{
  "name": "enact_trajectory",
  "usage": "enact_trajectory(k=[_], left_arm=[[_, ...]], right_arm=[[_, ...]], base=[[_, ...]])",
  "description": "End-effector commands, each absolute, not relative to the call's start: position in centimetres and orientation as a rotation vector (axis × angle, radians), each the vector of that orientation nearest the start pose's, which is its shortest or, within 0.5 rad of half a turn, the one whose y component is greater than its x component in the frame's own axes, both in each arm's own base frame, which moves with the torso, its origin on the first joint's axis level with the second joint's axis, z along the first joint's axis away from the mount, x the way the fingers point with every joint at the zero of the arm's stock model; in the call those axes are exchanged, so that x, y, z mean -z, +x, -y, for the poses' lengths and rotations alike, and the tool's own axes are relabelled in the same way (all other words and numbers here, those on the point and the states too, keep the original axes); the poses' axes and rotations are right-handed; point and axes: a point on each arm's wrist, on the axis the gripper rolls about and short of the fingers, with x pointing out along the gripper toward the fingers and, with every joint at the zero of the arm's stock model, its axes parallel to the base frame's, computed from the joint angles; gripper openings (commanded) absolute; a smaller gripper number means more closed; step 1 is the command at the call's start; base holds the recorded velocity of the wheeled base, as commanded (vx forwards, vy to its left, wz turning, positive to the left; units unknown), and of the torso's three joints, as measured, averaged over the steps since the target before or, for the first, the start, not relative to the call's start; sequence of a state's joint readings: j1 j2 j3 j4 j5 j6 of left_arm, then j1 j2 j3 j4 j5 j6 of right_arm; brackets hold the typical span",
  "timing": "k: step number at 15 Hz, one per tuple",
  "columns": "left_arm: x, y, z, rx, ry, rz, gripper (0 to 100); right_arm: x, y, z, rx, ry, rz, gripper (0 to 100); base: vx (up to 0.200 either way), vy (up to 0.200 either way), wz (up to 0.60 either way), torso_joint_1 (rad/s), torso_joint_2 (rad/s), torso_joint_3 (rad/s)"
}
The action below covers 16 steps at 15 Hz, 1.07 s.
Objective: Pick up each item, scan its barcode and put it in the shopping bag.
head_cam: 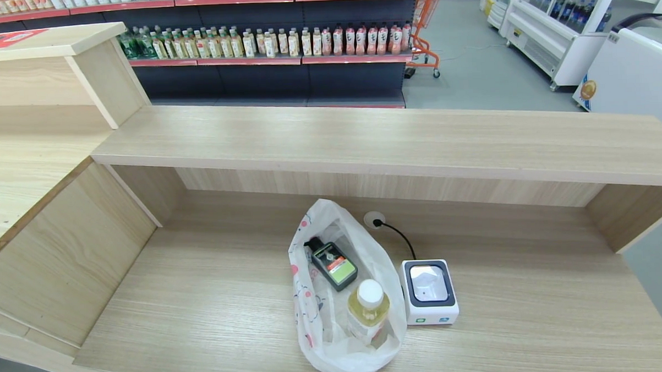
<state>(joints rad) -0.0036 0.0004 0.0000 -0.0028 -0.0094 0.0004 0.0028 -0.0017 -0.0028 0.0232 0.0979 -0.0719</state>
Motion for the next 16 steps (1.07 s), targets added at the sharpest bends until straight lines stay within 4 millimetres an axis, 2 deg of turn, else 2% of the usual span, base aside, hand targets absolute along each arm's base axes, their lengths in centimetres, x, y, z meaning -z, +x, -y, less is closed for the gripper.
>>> enact_trajectory(k=[1, 2, 4, 16], left_arm=[[-7.58, -2.28, 0.01, 0.014, 0.002, 0.003, 100], [-7.58, -2.28, 0.01, 0.012, 0.002, 0.003, 100], [-7.58, -2.27, 0.02, 0.014, 0.003, 0.002, 100], [-7.58, -2.28, 0.02, 0.014, 0.000, 0.003, 100]], right_arm=[[-7.40, -2.32, -0.21, -0.102, -0.071, -0.016, 0], [-7.40, -2.32, -0.21, -0.102, -0.071, -0.016, 0], [-7.40, -2.32, -0.21, -0.102, -0.071, -0.016, 0], [-7.40, -2.32, -0.21, -0.102, -0.071, -0.016, 0]], base=[[0.000, 0.000, 0.00, 0.000, 0.00, 0.000], [0.000, 0.000, 0.00, 0.000, 0.00, 0.000], [0.200, 0.000, 0.00, 0.002, 0.00, 0.002], [0.000, 0.000, 0.00, 0.000, 0.00, 0.000]])
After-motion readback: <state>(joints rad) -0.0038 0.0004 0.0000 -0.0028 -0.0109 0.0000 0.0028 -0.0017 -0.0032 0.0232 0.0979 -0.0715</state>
